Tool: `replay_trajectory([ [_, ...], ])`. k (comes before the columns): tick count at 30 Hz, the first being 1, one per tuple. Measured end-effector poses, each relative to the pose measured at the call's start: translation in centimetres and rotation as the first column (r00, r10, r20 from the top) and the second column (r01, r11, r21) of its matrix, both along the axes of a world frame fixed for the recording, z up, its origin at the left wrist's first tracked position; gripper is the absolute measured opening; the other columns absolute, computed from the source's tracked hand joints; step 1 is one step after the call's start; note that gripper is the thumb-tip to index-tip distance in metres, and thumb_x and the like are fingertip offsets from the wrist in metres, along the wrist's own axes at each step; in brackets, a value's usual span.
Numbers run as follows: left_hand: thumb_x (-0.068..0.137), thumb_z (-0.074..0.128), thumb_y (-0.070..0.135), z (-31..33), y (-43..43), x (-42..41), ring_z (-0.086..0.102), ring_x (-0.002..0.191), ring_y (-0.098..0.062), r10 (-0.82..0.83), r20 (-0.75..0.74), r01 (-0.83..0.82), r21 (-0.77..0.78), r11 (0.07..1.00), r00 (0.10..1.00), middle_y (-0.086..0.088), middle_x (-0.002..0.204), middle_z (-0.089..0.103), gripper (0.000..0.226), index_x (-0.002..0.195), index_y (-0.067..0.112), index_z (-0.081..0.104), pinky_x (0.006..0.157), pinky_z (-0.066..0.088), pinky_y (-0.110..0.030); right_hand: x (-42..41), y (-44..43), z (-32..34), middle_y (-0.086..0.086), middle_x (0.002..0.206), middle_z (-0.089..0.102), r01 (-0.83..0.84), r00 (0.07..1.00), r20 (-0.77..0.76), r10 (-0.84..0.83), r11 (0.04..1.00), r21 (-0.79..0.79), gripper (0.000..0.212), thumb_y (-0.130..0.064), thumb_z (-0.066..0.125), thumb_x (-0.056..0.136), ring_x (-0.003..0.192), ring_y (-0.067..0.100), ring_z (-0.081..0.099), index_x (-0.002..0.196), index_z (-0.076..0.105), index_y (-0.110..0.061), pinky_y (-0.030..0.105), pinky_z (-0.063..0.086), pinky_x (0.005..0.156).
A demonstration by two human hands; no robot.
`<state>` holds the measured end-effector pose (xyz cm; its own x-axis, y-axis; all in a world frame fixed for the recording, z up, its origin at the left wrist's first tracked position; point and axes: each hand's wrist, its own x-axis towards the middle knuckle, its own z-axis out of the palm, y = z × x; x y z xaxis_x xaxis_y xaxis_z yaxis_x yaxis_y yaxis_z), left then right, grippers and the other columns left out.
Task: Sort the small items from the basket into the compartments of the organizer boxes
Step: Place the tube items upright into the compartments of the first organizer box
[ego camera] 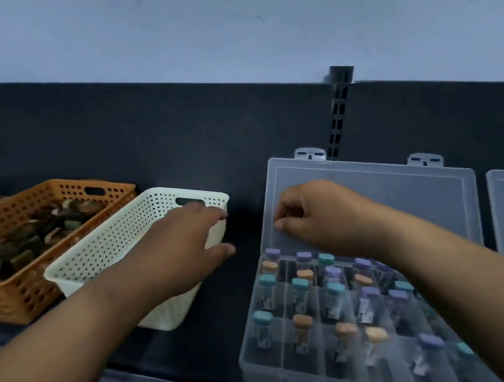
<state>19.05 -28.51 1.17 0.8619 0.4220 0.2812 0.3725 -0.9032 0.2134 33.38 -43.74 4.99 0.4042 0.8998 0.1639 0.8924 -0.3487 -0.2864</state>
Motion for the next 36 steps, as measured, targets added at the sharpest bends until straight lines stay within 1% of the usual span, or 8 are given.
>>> replay_trajectory([
  [4,0.088,0.056,0.051,0.1,5.9,-2.7,0.038,0.130,-0.012,0.052,-0.043,-0.050,0.043,0.998,0.998,0.009,0.142,0.042,0.059,0.141,0.030,0.039,0.106,0.033,-0.030,-2.7,6.3,-0.8,-0.008,0.093,0.066,-0.032,0.999,-0.036,0.031,0.999,-0.041,0.013,-0.033,0.062,0.089,0.087,0.012,0.061,0.098,0.065,-0.025,0.030,0.050,0.077],
  [12,0.086,0.055,0.055,-1.5,16.0,-6.6,0.043,0.125,-0.020,0.155,-0.233,-0.129,0.126,0.984,0.960,0.001,0.139,0.044,0.062,0.140,0.029,0.039,0.101,0.040,-0.040,-5.8,16.3,-3.6,-0.006,0.140,0.047,-0.010,1.000,-0.028,0.001,0.948,-0.317,0.058,-0.047,0.066,0.084,0.122,0.017,0.050,0.136,0.047,-0.030,0.032,0.042,0.099],
  [15,0.087,0.054,0.053,-2.2,17.9,-6.7,0.039,0.129,-0.019,0.089,-0.252,-0.069,0.084,0.994,0.964,0.004,0.143,0.037,0.062,0.141,0.029,0.037,0.104,0.037,-0.038,-7.7,18.1,-4.5,-0.003,0.135,0.051,0.124,0.978,0.208,0.000,0.802,-0.585,0.066,-0.058,0.060,0.083,0.122,0.023,0.047,0.140,0.041,-0.031,0.038,0.035,0.100],
  [18,0.091,0.054,0.045,-2.9,18.9,-6.4,0.034,0.133,-0.021,0.016,-0.222,-0.020,-0.014,1.000,0.975,0.002,0.146,0.033,0.055,0.141,0.026,0.039,0.107,0.033,-0.036,-9.4,19.2,-5.4,-0.001,0.116,0.055,0.197,0.917,0.394,0.062,0.789,-0.582,0.058,-0.063,0.050,0.085,0.116,0.026,0.043,0.132,0.047,-0.029,0.045,0.027,0.099],
  [23,0.093,0.042,0.008,-3.6,20.0,-6.3,0.032,0.133,-0.017,-0.040,-0.123,0.001,-0.302,0.953,0.992,0.003,0.148,0.029,0.047,0.138,0.020,0.044,0.105,0.029,-0.026,-10.8,21.3,-6.5,0.000,0.140,0.049,-0.034,0.999,-0.041,0.016,0.863,-0.504,0.067,-0.050,0.059,0.088,0.123,0.021,0.051,0.146,0.033,-0.029,0.030,0.043,0.097],
  [25,0.091,0.042,0.004,-3.5,20.1,-6.3,0.033,0.133,-0.017,-0.045,-0.103,0.008,-0.332,0.943,0.994,0.004,0.149,0.028,0.048,0.137,0.018,0.045,0.107,0.031,-0.028,-11.3,22.7,-7.4,0.001,0.142,0.045,-0.092,0.996,-0.057,0.073,0.866,-0.491,0.067,-0.044,0.059,0.089,0.123,0.022,0.050,0.148,0.029,-0.029,0.029,0.042,0.095],
  [30,0.088,0.043,0.003,-3.5,20.0,-6.3,0.034,0.133,-0.019,-0.038,-0.089,0.007,-0.330,0.944,0.995,0.001,0.148,0.030,0.048,0.135,0.014,0.046,0.107,0.031,-0.029,-11.6,24.8,-9.1,0.006,0.127,0.048,-0.211,0.976,-0.053,0.210,0.871,-0.444,0.040,-0.033,0.058,0.090,0.107,0.030,0.057,0.130,0.050,-0.032,0.043,0.049,0.092],
  [36,0.088,0.042,0.001,-3.7,20.1,-6.3,0.035,0.130,-0.019,-0.046,-0.092,0.013,-0.323,0.946,0.995,0.000,0.145,0.032,0.046,0.132,0.012,0.047,0.106,0.033,-0.031,-8.6,25.0,-8.9,0.004,0.099,0.059,-0.127,0.992,-0.039,0.122,0.908,-0.400,0.021,-0.035,0.068,0.086,0.088,0.021,0.057,0.092,0.058,-0.017,0.031,0.047,0.073],
])
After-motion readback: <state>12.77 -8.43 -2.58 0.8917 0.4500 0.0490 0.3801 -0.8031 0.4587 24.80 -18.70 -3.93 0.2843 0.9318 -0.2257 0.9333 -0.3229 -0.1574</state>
